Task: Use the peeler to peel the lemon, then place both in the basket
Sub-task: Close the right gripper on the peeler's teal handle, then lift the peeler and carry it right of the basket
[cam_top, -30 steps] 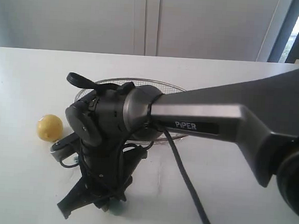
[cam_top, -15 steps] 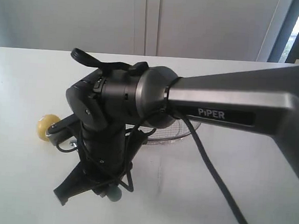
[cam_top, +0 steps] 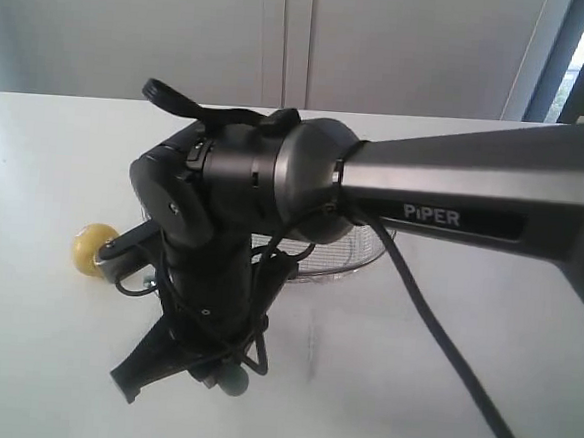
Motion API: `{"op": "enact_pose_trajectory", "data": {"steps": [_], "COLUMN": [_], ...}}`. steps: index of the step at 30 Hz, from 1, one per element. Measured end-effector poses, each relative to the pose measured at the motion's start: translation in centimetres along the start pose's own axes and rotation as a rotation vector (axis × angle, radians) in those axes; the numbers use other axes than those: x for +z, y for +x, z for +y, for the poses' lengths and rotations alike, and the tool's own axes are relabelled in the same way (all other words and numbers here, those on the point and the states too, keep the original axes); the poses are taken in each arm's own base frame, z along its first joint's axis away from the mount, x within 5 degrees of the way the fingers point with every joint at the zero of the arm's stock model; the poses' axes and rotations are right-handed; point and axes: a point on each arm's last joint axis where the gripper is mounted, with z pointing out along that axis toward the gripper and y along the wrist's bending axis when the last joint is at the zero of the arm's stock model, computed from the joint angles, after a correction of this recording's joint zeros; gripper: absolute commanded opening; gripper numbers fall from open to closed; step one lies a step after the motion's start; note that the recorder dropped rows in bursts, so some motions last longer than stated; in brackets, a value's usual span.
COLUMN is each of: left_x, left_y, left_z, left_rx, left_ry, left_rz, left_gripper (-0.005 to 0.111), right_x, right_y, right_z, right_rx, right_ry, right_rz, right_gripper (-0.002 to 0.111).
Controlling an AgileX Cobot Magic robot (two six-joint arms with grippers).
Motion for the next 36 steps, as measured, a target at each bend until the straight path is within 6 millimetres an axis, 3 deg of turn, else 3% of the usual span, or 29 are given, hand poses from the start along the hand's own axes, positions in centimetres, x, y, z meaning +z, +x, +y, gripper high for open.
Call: {"op": "enact_pose_trajectory", "data": {"steps": [8,36], "left_x": [0.0,0.0], "left_y": [0.0,0.0], "left_z": [0.0,0.0], "left_rx": [0.0,0.0], "left_ry": [0.0,0.0], "left_rz": [0.0,0.0], "left_gripper": [0.0,0.0], "right_x": [-1.3,-1.8], "right_y": [0.3,0.8], "right_z": [-0.1,-0.1], "right_rx": [0.001,0.093], "right_ry": [-0.001,-0.003], "right_rz": [-0.012,0.025], "right_gripper": [0.0,0.0]}}
